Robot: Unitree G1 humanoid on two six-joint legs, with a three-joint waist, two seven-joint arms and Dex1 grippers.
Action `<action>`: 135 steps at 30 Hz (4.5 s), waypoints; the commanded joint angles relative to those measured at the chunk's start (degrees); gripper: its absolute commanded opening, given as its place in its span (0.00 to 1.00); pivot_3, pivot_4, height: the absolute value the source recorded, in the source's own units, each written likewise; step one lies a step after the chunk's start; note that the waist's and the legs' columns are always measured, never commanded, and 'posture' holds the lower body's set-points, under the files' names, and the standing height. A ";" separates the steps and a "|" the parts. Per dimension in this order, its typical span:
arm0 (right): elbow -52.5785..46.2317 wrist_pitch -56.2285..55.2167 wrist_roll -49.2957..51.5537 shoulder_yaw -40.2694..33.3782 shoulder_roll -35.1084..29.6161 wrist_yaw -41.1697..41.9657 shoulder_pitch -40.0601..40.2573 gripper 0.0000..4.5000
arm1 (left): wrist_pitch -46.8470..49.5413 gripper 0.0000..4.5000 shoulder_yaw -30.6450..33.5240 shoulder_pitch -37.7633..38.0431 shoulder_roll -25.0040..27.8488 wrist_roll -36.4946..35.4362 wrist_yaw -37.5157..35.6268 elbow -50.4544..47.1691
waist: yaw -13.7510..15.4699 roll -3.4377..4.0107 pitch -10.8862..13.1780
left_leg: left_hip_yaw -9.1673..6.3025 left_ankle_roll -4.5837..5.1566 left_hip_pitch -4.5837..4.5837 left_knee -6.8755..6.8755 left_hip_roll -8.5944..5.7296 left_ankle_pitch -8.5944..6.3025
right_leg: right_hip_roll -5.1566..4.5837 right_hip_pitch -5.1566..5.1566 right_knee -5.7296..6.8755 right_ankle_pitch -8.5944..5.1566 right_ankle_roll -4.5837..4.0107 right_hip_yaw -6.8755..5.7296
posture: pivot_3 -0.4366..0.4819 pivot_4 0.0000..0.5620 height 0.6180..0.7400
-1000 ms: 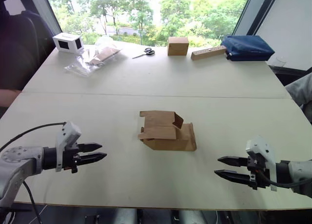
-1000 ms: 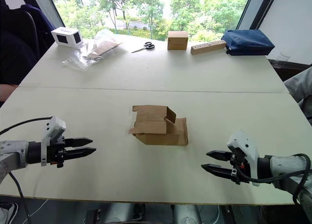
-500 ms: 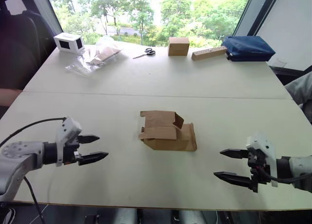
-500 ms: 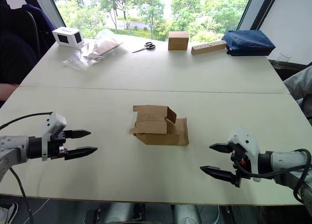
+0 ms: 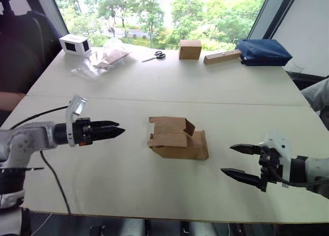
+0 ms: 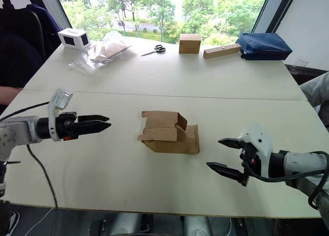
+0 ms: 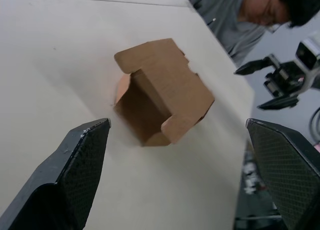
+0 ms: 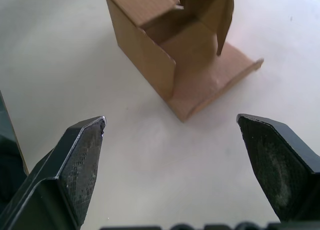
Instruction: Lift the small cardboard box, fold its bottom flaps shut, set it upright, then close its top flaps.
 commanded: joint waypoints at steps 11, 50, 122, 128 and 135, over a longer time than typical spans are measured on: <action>-12.77 4.39 3.49 1.82 2.72 -15.21 -2.44 0.99 | 4.90 0.99 -10.82 -14.90 -14.08 6.00 -2.61 22.63 | 0.23 -0.16 -0.04 | -0.04 -0.04 -0.02 0.02 -0.02 0.03 | 0.00 0.00 0.03 -0.01 -0.03 0.01 | 0.48 0.27 1.00; -11.71 1.46 10.20 1.96 8.21 -25.54 -4.06 1.00 | -3.20 0.00 -8.29 -20.56 -24.47 12.09 -9.61 28.93 | 0.13 -0.20 -0.04 | -0.08 0.25 -0.25 0.52 0.05 -0.14 | -0.01 0.00 0.07 -0.01 -0.07 0.04 | 0.48 0.27 1.00; 4.37 -7.03 15.13 15.02 24.30 -36.76 -40.46 0.01 | -23.87 0.00 -8.92 -31.27 -15.29 12.80 -21.74 10.32 | -0.32 0.06 0.00 | -0.02 0.36 -0.37 0.62 0.04 -0.20 | -0.01 -0.07 0.14 0.04 0.01 0.05 | 0.48 0.27 1.00; 3.73 -6.11 15.70 13.35 20.43 -35.21 -38.55 0.01 | -24.71 0.00 -8.56 -31.55 -15.60 13.32 -20.91 11.70 | -0.31 0.06 0.01 | -0.03 0.37 -0.37 0.62 0.04 -0.20 | -0.01 -0.07 0.14 0.04 0.01 0.05 | 0.48 0.27 1.00; 3.97 -4.95 21.06 8.28 16.53 -34.00 -35.14 0.01 | -24.44 0.00 -8.24 -31.86 -15.29 13.24 -21.22 12.28 | -0.17 0.05 0.01 | -0.03 0.37 -0.38 0.63 0.04 -0.20 | -0.02 -0.07 0.14 0.04 0.01 0.05 | 0.48 0.27 1.00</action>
